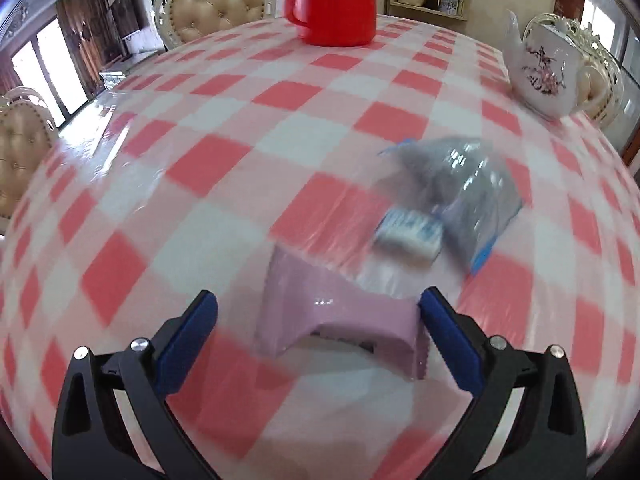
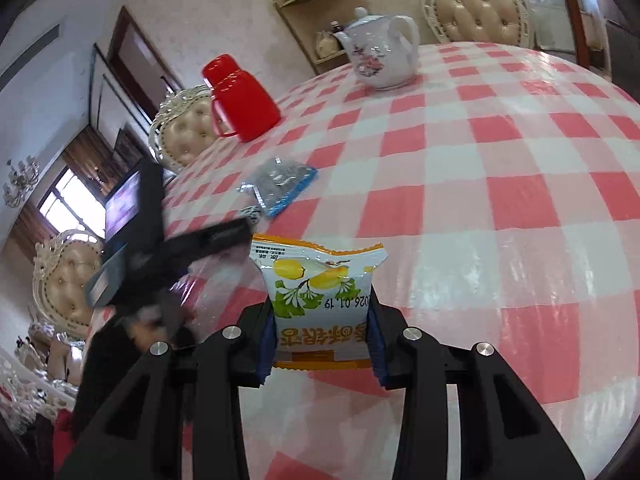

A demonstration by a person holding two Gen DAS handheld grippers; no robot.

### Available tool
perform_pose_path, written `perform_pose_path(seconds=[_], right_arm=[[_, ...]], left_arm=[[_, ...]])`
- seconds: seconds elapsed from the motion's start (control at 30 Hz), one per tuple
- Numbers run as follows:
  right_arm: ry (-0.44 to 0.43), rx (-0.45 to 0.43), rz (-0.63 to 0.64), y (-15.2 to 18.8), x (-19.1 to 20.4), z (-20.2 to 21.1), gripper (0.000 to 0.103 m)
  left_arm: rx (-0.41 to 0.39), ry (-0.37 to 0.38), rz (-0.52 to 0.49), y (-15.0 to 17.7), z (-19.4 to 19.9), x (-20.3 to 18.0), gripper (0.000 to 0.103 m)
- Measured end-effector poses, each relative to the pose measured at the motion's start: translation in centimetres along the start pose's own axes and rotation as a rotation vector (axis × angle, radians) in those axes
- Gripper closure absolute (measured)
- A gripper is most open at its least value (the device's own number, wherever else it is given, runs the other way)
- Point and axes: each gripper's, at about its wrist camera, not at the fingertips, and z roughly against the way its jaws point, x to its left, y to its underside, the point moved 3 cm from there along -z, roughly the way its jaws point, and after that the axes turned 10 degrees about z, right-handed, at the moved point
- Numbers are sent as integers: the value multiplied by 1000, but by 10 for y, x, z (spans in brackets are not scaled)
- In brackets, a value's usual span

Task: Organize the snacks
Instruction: 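Grasp the second pink wrapped candy bar with the left gripper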

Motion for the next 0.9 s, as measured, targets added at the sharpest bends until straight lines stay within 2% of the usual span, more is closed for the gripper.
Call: perform_pose_path(seconds=[0.07, 0.2, 0.33, 0.43, 0.47, 0.57, 0.63, 0.73, 0.83, 0.9], right_arm=[[5, 0, -26, 1, -6, 1, 64], [-9, -1, -26, 1, -5, 3, 64], [-7, -8, -1, 0, 0, 5, 64], [-18, -2, -19, 0, -2, 5, 64], [-17, -3, -16, 0, -2, 5, 64], [-17, -4, -11, 0, -1, 5, 64], [-20, 0, -17, 0, -2, 5, 64], [-21, 2, -23, 0, -2, 5, 64], [-26, -4, -19, 0, -1, 7, 64], [-25, -8, -15, 0, 0, 8, 64]], left_arm=[[-14, -34, -24, 8, 12, 15, 2], [-46, 79, -49, 22, 30, 37, 2], [-1, 132, -17, 26, 28, 50, 2], [4, 149, -4, 26, 29, 50, 2], [-3, 121, -5, 27, 29, 50, 2], [-9, -37, 24, 26, 25, 62, 2], [11, -34, 70, 25, 31, 76, 2], [-31, -84, 92, 21, 45, 92, 2], [-24, -33, 136, 17, 47, 98, 2], [-23, 73, 139, 15, 46, 89, 2]])
